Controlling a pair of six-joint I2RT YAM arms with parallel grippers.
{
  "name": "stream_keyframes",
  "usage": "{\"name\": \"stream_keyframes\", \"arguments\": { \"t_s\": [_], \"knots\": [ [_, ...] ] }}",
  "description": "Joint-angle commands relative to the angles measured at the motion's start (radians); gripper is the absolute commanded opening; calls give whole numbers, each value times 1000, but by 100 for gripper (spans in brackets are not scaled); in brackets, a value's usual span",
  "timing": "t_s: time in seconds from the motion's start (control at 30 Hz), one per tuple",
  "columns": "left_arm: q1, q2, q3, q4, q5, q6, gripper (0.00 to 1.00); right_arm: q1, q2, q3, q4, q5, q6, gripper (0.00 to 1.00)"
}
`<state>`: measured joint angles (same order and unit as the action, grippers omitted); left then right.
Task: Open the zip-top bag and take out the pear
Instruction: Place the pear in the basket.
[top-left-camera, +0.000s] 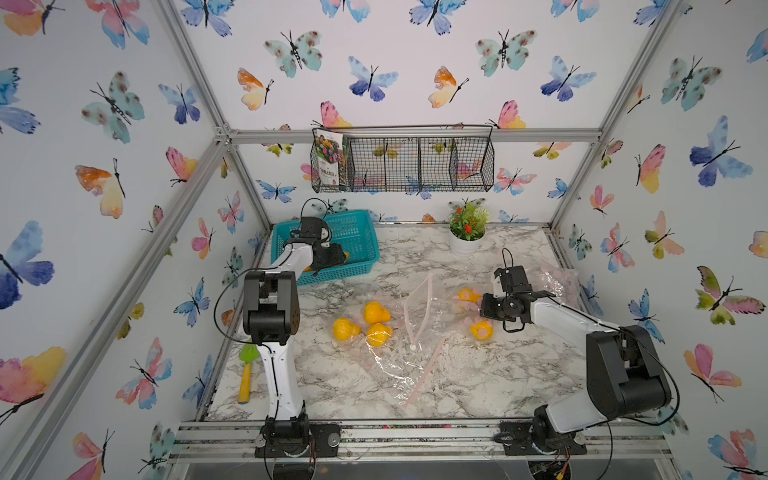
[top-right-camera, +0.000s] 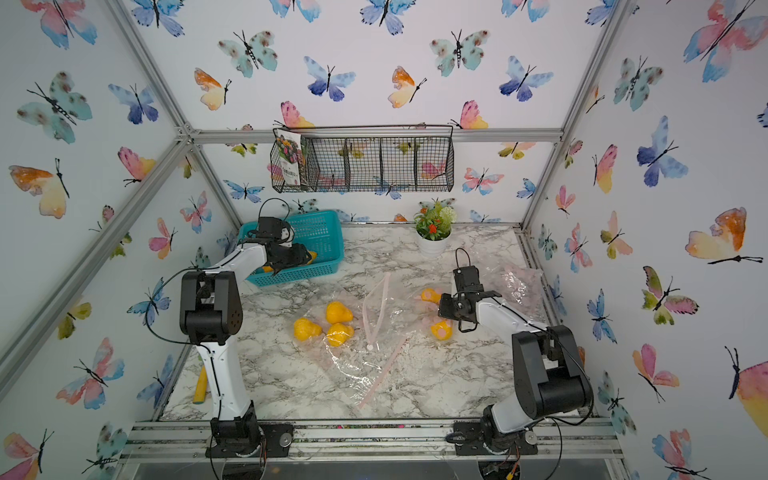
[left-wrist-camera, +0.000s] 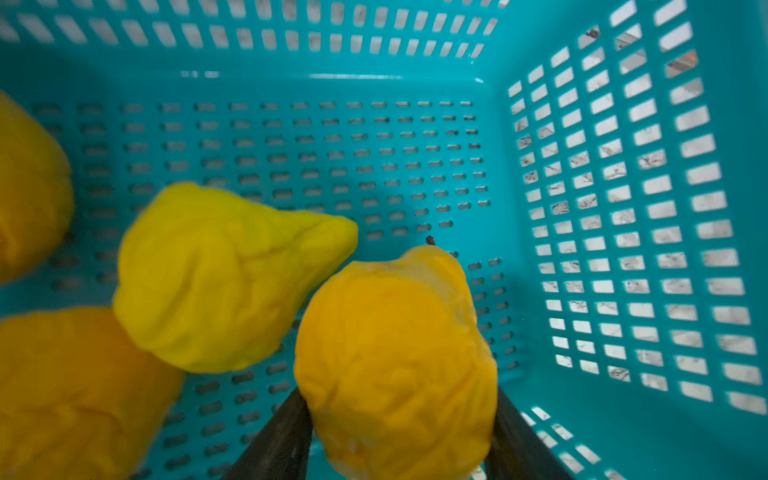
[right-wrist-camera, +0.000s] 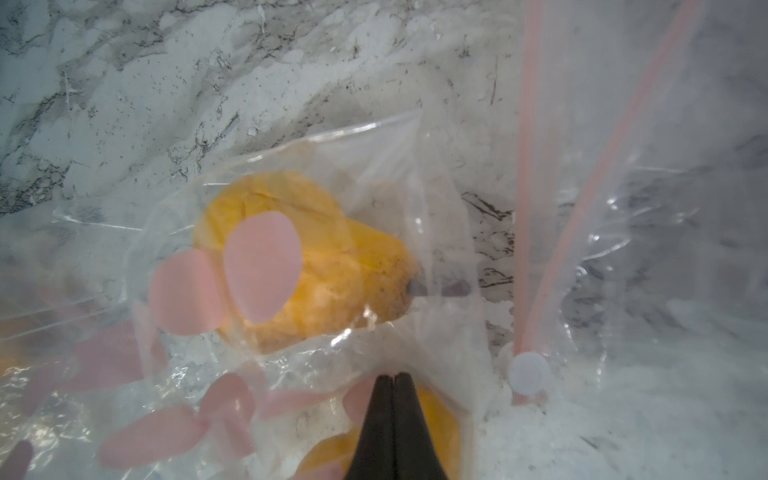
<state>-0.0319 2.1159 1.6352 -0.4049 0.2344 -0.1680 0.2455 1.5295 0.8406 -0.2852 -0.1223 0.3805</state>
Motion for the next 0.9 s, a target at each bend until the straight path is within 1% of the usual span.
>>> {"name": "stream_keyframes", "arguments": {
  "t_s": [0.0, 0.03, 0.07, 0.13, 0.17, 0.23, 0.27, 0.4, 0.5, 0.6, 0.67, 0.8, 0.83, 0.87],
  "knots": [
    [7, -89, -31, 17, 47, 14, 66, -3, -17, 27, -35, -24, -2, 6],
    [7, -111, -40, 13, 51, 20, 67, -3, -19, 33, -41, -23, -4, 10],
    [7, -146, -50, 12, 56, 23, 68, -3, -21, 39, -50, -21, -9, 16],
    [7, -204, -73, 12, 65, 25, 68, -3, -28, 52, -69, -14, -17, 33],
    [7, -237, -85, 10, 76, 26, 69, -3, -32, 59, -80, -10, -24, 40],
    [7, -298, -110, 1, 112, 31, 69, -3, -41, 74, -104, -7, -32, 47],
    [6, -333, -126, -1, 140, 30, 69, -3, -46, 81, -114, -4, -34, 49],
    [-12, -478, -219, 6, 204, 10, 67, -2, -70, 100, -148, 3, -37, 52],
    [-59, -582, -304, 8, 220, 5, 63, -2, -94, 118, -181, 13, -40, 53],
    [-146, -677, -404, 15, 231, -2, 53, -1, -121, 126, -198, 23, -47, 54],
    [-221, -732, -473, 19, 240, -21, 46, -2, -131, 130, -210, 28, -54, 54],
    [-376, -800, -590, 74, 240, -78, 36, -1, -130, 132, -224, 33, -63, 53],
    [-414, -807, -610, 92, 274, -90, 35, -2, -128, 129, -224, 33, -64, 53],
    [-454, -809, -630, 108, 276, -102, 34, -2, -125, 128, -225, 32, -65, 53]
  ]
}}
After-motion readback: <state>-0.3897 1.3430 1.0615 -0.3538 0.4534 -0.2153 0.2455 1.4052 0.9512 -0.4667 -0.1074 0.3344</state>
